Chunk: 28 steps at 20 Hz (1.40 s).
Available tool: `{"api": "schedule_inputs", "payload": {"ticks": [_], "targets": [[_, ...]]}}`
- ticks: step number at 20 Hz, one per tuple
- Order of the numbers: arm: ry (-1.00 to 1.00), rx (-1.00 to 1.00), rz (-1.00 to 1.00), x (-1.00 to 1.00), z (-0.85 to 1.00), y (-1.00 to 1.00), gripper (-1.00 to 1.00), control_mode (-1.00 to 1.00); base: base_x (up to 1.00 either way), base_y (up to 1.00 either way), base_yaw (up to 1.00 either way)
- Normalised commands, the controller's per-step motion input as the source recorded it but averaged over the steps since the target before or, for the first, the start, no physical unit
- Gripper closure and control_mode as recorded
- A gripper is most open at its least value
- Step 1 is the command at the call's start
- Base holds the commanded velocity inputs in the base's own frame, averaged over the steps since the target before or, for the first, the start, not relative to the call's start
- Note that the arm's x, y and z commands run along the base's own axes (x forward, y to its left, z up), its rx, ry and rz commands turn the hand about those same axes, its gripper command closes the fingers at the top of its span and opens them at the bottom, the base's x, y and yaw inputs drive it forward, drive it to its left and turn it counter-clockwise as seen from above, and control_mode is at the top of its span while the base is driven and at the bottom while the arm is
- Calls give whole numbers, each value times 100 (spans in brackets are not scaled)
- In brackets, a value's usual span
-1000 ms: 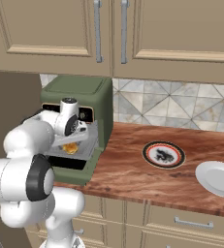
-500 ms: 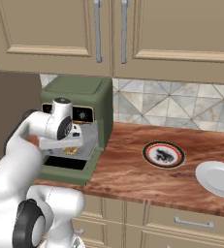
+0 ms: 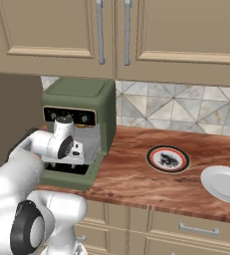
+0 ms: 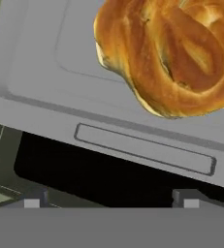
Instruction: Open the toaster oven door. Place the bread on the bottom tray in the toaster oven and place the chicken drumstick on the top tray.
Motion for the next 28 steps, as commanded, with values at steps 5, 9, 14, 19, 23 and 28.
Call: {"api": "schedule_inputs", "payload": {"ticks": [5,9,14,19,23,28], "targets": [[0,0,-17,90,-10,14,-100,-100,0,0,0],[0,0,-17,74,-7,0,-100,-100,0,0,0],[-2,0,-13,71,0,0,-100,-100,0,0,0],[-7,0,-7,51,0,1,-100,-100,0,0,0],[-21,0,-1,35,7,4,-100,-100,0,0,0],[-48,0,15,-75,47,0,-100,-100,0,0,0]]}}
